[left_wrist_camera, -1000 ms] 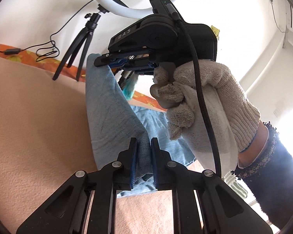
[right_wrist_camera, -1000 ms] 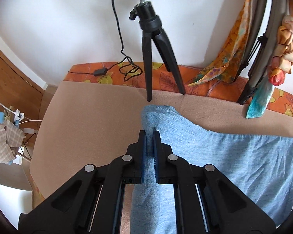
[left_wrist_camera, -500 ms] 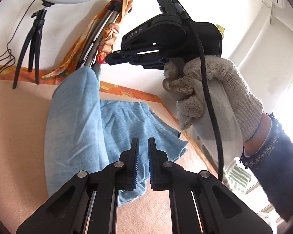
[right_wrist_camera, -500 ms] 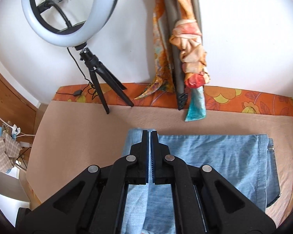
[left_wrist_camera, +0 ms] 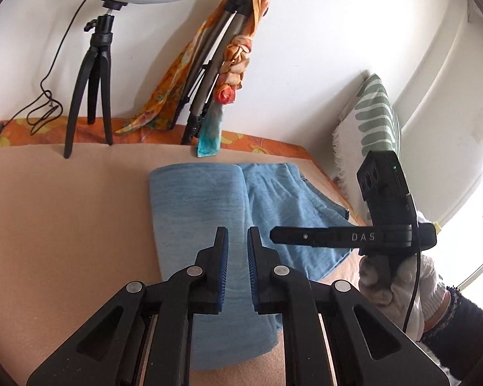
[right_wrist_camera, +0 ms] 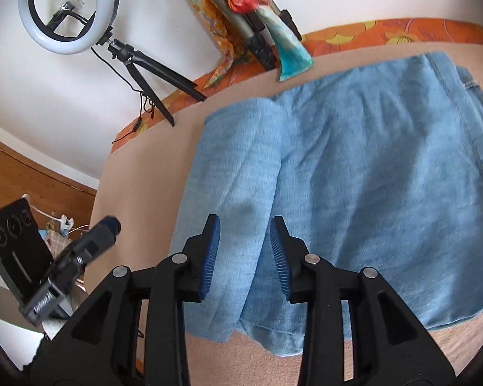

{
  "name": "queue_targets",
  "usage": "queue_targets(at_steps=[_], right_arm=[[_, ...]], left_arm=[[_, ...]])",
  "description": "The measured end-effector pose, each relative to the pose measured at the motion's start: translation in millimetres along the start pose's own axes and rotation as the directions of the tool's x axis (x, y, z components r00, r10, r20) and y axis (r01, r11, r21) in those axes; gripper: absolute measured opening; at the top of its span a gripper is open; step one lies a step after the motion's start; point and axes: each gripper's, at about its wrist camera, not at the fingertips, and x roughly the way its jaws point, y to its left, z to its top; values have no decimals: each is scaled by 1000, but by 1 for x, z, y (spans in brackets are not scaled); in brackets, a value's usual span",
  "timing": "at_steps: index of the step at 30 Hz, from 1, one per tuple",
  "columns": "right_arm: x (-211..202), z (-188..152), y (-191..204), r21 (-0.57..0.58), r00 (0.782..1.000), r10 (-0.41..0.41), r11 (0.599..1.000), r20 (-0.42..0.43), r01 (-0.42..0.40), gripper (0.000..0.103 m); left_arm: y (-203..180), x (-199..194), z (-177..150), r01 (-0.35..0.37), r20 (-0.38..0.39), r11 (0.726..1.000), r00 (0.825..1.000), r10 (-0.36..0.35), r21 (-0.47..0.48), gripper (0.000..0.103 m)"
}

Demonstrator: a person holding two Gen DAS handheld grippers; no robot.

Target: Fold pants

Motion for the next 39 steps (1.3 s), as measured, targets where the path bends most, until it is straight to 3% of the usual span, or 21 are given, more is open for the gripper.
queue_targets(at_steps=[5,12,21,23,24,25,27,29,31,35,39], right_arm=[[14,16,-14,50,999,48,998,10,-48,48],[37,30,-21,70,998,60,996,10,-60,49],[45,36,-22,100,995,90,990,41,-94,49],[43,39,-15,76,996,78,994,38,-81,38],[44,41,-11,64,997,69,995,30,-71,23],[43,42,-8,55,998,60,997,26,-61,16],[42,46,1,26,998,56,998,19,-56,12],[40,50,11,-8,999,30,1000,11,-30,11],[41,54,18,-21,1000,12,1000,-1,-12,10],[45,62,29,-34,999,-10,999,-30,9,10],[47,67,42,-66,998,-19,998,-52,16,10]], left_arm=[[6,-4,-12,8,-9,1000,1000,-9,-21,13],[10,10,-38,8,-89,999,996,-12,-44,16],[6,53,-66,-45,-205,998,977,51,33,16],[7,55,-67,-47,-205,998,977,53,33,16],[8,55,-67,-44,-202,999,978,49,27,16],[9,53,-66,-39,-200,999,979,42,18,16],[11,45,-66,-37,-187,999,982,38,8,22],[7,34,-66,-52,-169,998,984,55,20,36],[-1,24,-68,-56,-155,998,986,59,26,44],[-35,11,-74,-35,-131,991,990,52,131,54],[-63,20,-87,-41,-147,963,986,83,265,61]])
